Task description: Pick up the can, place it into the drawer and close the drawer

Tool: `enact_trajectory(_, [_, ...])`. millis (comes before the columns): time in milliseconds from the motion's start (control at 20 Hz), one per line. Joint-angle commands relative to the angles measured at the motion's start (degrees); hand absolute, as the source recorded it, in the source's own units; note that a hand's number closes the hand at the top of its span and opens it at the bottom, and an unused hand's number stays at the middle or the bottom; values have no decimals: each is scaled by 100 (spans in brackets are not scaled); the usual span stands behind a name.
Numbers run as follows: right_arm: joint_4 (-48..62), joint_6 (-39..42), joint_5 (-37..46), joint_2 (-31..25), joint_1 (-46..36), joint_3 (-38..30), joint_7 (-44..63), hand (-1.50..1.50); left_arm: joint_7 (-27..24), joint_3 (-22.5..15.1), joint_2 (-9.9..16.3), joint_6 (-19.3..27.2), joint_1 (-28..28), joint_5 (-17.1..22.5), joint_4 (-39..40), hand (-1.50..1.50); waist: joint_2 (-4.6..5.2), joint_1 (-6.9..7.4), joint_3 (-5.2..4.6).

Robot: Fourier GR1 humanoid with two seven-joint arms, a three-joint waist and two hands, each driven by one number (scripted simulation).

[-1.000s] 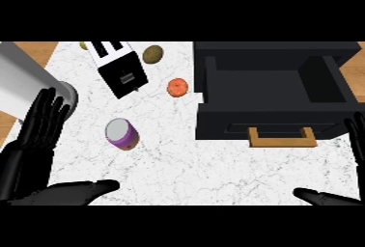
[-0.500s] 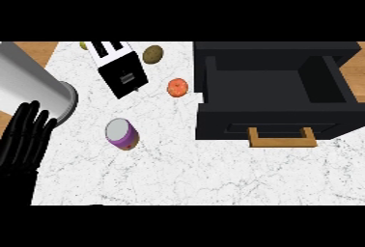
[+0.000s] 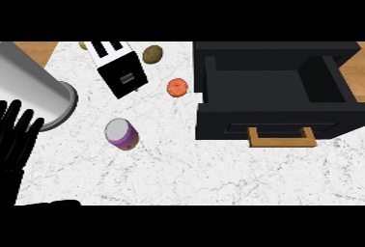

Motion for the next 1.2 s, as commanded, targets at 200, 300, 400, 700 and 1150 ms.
enact_trajectory(200, [-327,366,-196,194,315,-366,36,-150,-177,111,-191,53,-319,388,761,-150,3,-12,-1])
enact_trajectory(300, [-102,277,-382,70,3,-488,293,-150,-363,-439,-220,472,-536,116,1110,-150,8,-11,0])
enact_trajectory(400, [-149,640,-192,241,358,-498,-51,-150,-622,-134,-222,389,-568,257,1373,-150,5,-16,0])
enact_trajectory(700, [115,1005,-695,-16,83,-1101,59,-150,-742,-178,-194,523,-980,206,2021,-150,5,-7,1])
enact_trajectory(1150, [0,936,-583,85,-207,-1234,476,-150,-1835,-288,-167,510,-1266,105,3639,-150,8,-2,-1])
